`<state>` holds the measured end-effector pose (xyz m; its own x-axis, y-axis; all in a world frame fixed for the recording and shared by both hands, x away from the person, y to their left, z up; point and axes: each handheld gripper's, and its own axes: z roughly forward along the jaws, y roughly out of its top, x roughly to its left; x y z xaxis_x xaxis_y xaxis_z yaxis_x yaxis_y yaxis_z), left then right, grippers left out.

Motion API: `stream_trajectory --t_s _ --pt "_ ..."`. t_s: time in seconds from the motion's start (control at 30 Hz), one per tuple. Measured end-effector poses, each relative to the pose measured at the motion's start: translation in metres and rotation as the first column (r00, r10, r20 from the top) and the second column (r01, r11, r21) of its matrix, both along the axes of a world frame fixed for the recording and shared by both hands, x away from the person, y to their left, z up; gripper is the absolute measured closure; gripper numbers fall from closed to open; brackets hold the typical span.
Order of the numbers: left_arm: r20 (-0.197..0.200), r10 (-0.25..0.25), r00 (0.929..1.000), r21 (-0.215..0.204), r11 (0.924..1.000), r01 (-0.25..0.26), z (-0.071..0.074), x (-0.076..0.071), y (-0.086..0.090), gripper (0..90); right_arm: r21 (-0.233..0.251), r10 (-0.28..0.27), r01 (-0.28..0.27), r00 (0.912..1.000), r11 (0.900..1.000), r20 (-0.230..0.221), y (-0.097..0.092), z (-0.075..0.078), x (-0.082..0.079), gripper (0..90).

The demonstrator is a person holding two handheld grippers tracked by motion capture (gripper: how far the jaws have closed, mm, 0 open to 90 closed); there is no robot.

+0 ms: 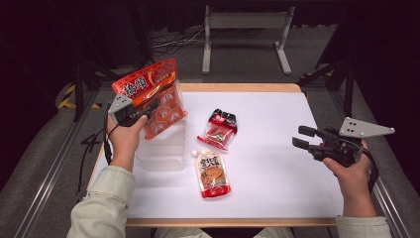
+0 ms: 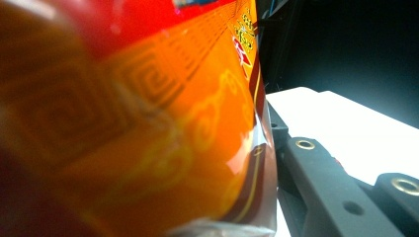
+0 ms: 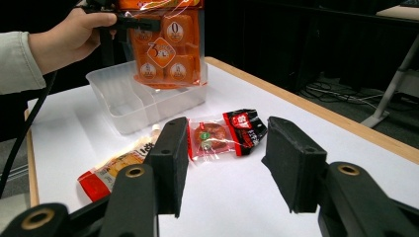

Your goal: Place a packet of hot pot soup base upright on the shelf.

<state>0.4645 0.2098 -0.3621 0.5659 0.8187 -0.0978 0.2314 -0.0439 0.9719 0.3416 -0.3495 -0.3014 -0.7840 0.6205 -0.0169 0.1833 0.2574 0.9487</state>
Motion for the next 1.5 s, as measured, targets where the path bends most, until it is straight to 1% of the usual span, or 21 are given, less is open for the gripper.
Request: stream_trajectory --t_s 0.03,0.07,0.13,0.23,0.3,0.4,0.43,0.47,0.5,0.53,0.57,0.67,0.73,0.83,0.93,1.03,1.17,1.23,1.4,1.47,1.5 --pt "-0.011 0.008 0.9999 0.022 0.9997 -0.007 -0.001 0.000 -0.001 71.2 0.001 0.002 -0.002 1.0000 1.0000 0.000 0.000 0.000 0.000 51.9" --pt "-0.033 0.015 0.9993 0.091 0.9957 -0.012 -0.001 0.000 -0.004 71.3 0.001 0.001 -0.001 1.0000 1.0000 -0.001 0.000 0.000 0.000 51.8" --pt "-0.036 0.012 0.9993 0.105 0.9945 -0.008 -0.001 0.000 -0.006 71.2 -0.001 0.001 -0.001 1.0000 1.0000 -0.002 0.000 -0.001 0.001 51.8" --pt "-0.037 -0.010 0.9993 0.096 0.9953 0.014 0.001 0.001 -0.011 71.1 -0.002 0.000 0.000 1.0000 1.0000 -0.005 0.000 -0.001 0.001 51.6" --pt "-0.053 -0.030 0.9981 0.131 0.9907 0.037 0.002 0.003 -0.015 71.0 -0.002 0.004 -0.004 1.0000 1.0000 -0.005 0.001 -0.001 0.001 51.4" --pt "-0.064 -0.034 0.9974 0.134 0.9900 0.042 0.002 0.004 -0.016 70.8 -0.001 0.005 -0.005 1.0000 1.0000 -0.004 0.000 -0.001 0.001 51.1" --pt "-0.085 -0.033 0.9959 0.142 0.9888 0.044 0.002 0.006 -0.016 70.8 0.000 0.005 -0.005 1.0000 1.0000 -0.004 0.000 -0.001 0.001 50.6" --pt "-0.124 -0.023 0.9921 0.147 0.9883 0.041 0.002 0.007 -0.016 70.0 0.002 0.004 -0.004 1.0000 1.0000 -0.005 0.000 -0.001 0.000 50.2" --pt "-0.124 -0.023 0.9921 0.147 0.9883 0.041 0.002 0.007 -0.016 69.2 0.002 0.004 -0.004 1.0000 1.0000 -0.005 0.000 -0.001 0.000 50.2" --pt "-0.141 -0.018 0.9898 0.125 0.9915 0.036 0.003 0.007 -0.014 69.2 0.002 0.004 -0.004 1.0000 1.0000 -0.005 -0.001 -0.001 0.000 50.1" --pt "-0.141 -0.015 0.9899 0.112 0.9932 0.031 0.003 0.007 -0.014 67.3 0.005 0.005 -0.005 1.0000 1.0000 -0.005 -0.001 -0.001 0.000 50.1" --pt "-0.161 0.010 0.9868 0.110 0.9939 0.008 0.001 0.008 -0.009 65.4 0.006 0.003 -0.003 1.0000 1.0000 -0.005 -0.001 -0.001 0.000 50.1" --pt "-0.173 0.018 0.9848 0.087 0.9962 -0.003 0.000 0.009 -0.005 65.1 0.000 0.003 -0.003 1.0000 1.0000 -0.007 0.000 -0.001 0.000 50.1" --pt "-0.187 0.001 0.9824 0.070 0.9975 0.013 -0.002 0.010 -0.001 70.1 0.000 0.005 -0.005 0.9999 1.0000 -0.010 0.001 -0.002 0.001 50.0" --pt "-0.208 -0.019 0.9780 0.053 0.9981 0.031 -0.004 0.013 0.004 70.6 -0.003 0.005 -0.005 0.9999 1.0000 -0.012 0.002 -0.002 0.001 50.0" --pt "-0.221 -0.026 0.9750 0.054 0.9978 0.039 -0.007 0.014 0.005 70.7 -0.005 0.009 -0.009 0.9999 0.9999 -0.013 0.003 -0.002 0.001 49.9" --pt "-0.234 -0.013 0.9721 0.043 0.9988 0.023 -0.011 0.017 0.011 70.2 -0.005 0.011 -0.012 0.9999 0.9999 -0.011 0.004 -0.002 0.001 49.8" --pt "-0.229 -0.013 0.9733 0.039 0.9990 0.023 -0.013 0.018 0.012 69.8 -0.006 0.011 -0.011 0.9999 0.9999 -0.011 0.003 -0.002 0.000 49.7" --pt "-0.224 -0.006 0.9746 0.065 0.9977 0.021 -0.012 0.017 0.010 68.1 -0.003 0.009 -0.009 0.9998 1.0000 -0.019 0.003 -0.004 0.002 49.7" --pt "-0.224 -0.002 0.9747 0.063 0.9979 0.016 -0.012 0.017 0.009 64.9 -0.006 0.009 -0.009 0.9998 0.9999 -0.020 0.003 -0.004 0.003 49.7" --pt "-0.228 0.018 0.9734 0.065 0.9979 -0.003 -0.012 0.016 0.009 64.9 -0.008 0.009 -0.009 0.9997 0.9999 -0.022 0.004 -0.004 0.003 49.7"
